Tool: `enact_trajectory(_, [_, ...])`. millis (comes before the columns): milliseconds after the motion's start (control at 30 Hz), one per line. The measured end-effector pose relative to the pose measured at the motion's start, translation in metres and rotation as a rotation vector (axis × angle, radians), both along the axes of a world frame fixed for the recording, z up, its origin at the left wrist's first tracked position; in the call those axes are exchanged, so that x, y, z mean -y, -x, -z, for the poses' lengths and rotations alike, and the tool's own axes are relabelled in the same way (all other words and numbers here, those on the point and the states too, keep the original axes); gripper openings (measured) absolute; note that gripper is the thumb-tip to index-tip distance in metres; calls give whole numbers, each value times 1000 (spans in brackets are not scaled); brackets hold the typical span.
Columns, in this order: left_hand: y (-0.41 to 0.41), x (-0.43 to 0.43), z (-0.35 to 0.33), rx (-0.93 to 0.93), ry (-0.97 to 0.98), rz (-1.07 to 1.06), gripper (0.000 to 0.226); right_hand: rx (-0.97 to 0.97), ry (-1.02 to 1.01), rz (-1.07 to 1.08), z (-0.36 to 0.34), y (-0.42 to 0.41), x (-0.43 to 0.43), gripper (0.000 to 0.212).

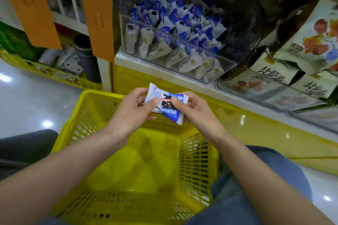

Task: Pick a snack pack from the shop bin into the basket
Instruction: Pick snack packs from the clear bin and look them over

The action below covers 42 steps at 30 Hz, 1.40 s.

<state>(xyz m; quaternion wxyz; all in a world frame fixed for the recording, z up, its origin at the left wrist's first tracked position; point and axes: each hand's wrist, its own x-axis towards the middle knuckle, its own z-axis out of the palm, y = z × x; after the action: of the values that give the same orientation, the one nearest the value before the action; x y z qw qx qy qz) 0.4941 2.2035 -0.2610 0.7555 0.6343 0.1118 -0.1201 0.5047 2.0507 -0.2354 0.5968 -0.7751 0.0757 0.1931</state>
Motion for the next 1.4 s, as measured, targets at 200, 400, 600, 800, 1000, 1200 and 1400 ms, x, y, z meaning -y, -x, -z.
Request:
enact_trajectory(200, [-8, -11, 7, 87, -173, -46, 13, 20, 35, -93, 13, 3, -15, 14])
enact_trajectory(400, [-6, -5, 10, 128, -326, 107, 16, 212, 91, -74, 17, -1, -18, 10])
enact_trajectory(600, [-3, -7, 9, 97, -293, 93, 30, 237, 95, -122, 14, 1, -16, 24])
enact_trajectory(800, [1, -8, 12, 43, -306, 131, 29, 361, 247, -169, 14, 7, -16, 9])
enact_trajectory(1000, [-1, -5, 12, 118, -384, -14, 21, 578, 377, 74, 15, 7, -12, 8])
enact_trajectory(1200, [-9, -6, -3, -162, -72, 68, 45, 919, 480, -96, 10, 14, -11, 7])
enact_trajectory(1400, [-1, -11, -8, -122, 237, 106, 34, 1043, 672, -360, 12, 21, -11, 12])
